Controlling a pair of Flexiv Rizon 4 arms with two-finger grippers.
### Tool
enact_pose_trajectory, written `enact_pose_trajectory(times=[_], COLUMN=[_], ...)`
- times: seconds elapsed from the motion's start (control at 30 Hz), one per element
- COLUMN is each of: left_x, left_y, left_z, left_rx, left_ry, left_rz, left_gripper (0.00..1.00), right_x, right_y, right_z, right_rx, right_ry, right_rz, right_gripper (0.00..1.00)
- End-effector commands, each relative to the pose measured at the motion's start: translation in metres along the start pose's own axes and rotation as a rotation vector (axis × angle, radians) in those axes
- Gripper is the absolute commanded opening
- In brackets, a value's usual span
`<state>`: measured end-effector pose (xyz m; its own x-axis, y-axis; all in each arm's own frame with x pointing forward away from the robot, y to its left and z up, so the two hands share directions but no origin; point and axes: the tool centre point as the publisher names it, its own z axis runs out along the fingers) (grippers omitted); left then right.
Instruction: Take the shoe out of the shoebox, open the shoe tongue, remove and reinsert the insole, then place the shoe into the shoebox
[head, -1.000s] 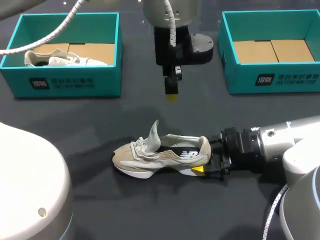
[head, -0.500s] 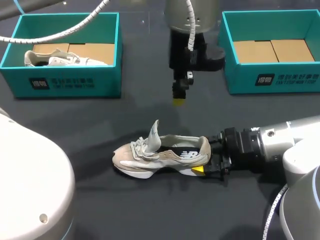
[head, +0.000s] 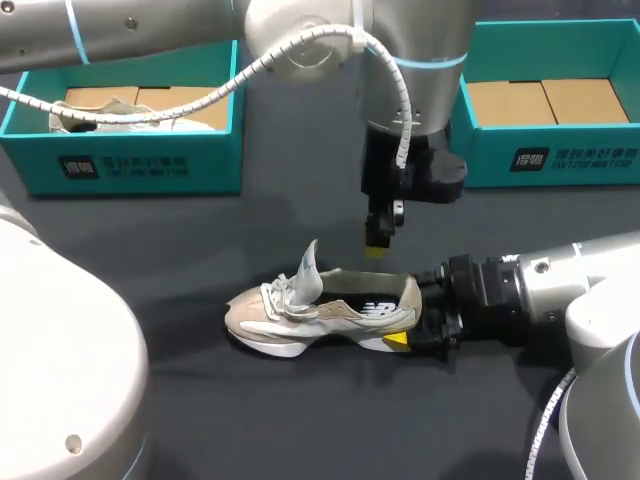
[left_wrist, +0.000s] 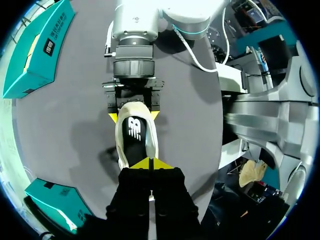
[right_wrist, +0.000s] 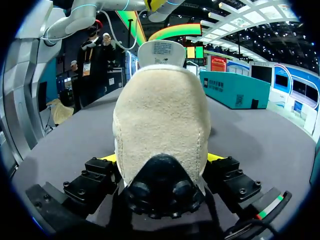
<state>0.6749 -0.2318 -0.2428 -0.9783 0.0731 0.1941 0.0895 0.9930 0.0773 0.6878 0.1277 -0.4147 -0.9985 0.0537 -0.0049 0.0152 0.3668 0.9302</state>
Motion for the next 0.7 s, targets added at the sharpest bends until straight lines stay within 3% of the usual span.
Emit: enact_pose_trajectory(times=[0.03,0.37,0.5,0.7], left_x=[0.0,0.0,-0.002,-0.016], left_y=[-0.001,-0.001,-0.003,-0.003], left_z=[0.014,0.014,0.042,0.068], left_rx=[0.006,0.006,0.006,0.001], left_ry=[0.001,0.001,-0.027,0.024], left_rz=[0.001,0.001,-0.006,0.007], left_gripper=[0.0,0.0,0.0,0.0], right_x=[-0.001,-0.001,-0.001,-0.001], right_y=[-0.001,-0.001,-0.001,-0.001], right_z=[0.002,0.002,0.002,0.002], right_rx=[0.005,0.005,0.005,0.005], right_ry=[0.0,0.0,0.0,0.0], right_rz=[0.001,0.001,0.001,0.001], right_gripper=[0.0,0.0,0.0,0.0])
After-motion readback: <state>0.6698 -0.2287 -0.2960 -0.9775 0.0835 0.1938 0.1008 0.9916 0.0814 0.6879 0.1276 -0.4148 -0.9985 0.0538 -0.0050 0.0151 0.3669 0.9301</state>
